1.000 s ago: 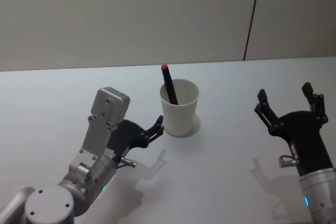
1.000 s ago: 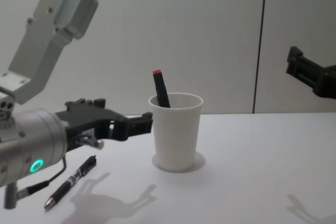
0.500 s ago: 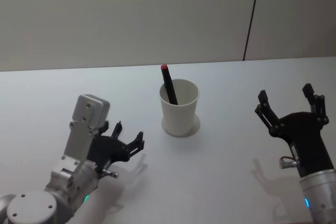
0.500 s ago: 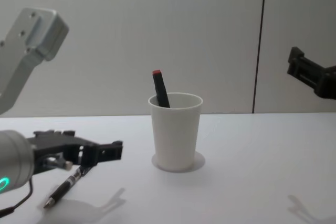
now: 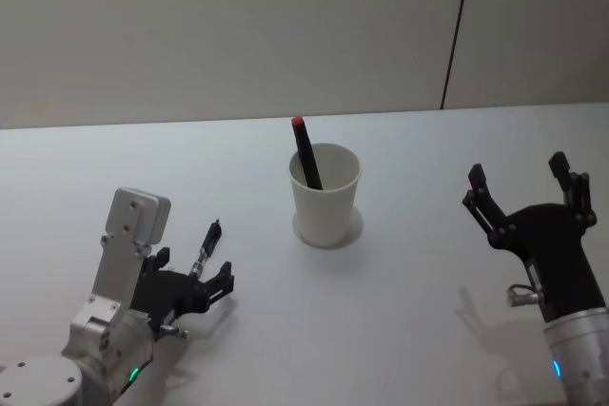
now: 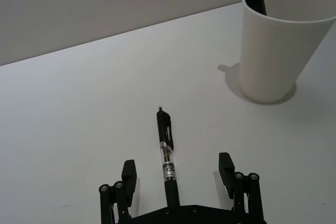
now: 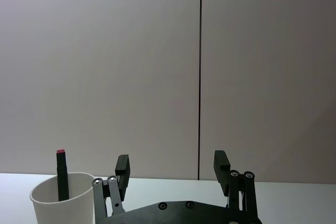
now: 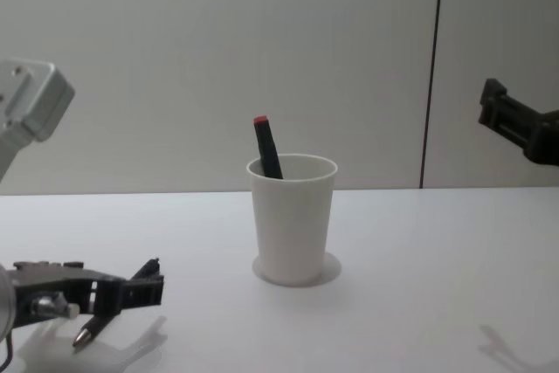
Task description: Place the pen into the pen holder.
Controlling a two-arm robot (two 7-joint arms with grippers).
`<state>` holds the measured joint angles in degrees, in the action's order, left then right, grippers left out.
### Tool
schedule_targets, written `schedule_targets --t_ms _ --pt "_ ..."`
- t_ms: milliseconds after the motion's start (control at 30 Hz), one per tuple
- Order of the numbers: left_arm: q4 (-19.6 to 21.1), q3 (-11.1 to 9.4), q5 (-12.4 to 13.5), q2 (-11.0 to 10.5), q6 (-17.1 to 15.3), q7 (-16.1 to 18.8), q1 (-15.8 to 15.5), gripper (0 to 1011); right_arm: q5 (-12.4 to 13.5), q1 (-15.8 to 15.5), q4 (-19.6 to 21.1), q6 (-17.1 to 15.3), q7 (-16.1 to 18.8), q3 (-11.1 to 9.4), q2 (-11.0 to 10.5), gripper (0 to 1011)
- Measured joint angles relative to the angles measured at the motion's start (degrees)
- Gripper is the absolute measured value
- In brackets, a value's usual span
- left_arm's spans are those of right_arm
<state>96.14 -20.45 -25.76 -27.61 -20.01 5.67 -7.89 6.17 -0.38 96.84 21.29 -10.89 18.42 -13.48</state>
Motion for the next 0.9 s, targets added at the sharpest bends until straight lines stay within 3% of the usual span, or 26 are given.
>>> schedule_targets --t_ms 167,333,667,900 --pt "-0.9 0.2 0.8 -0.3 -0.1 -0.1 0.2 1000 0.0 0.0 0.0 0.0 0.0 0.0 0.0 1002" --pt "-1.6 0.3 2.2 -0.4 -0.1 -0.5 0.3 928 0.0 -0.1 0.1 0.0 0.0 0.0 0.0 1002" --pt "-2.5 0.4 3.8 -0.5 0.7 -1.1 0.5 647 0.0 -0.1 0.1 0.0 0.0 0.0 0.0 1002" --pt "-3.2 0.7 3.2 -0.1 0.9 -1.2 0.6 382 0.0 -0.1 0.1 0.0 0.0 0.0 0.0 1002"
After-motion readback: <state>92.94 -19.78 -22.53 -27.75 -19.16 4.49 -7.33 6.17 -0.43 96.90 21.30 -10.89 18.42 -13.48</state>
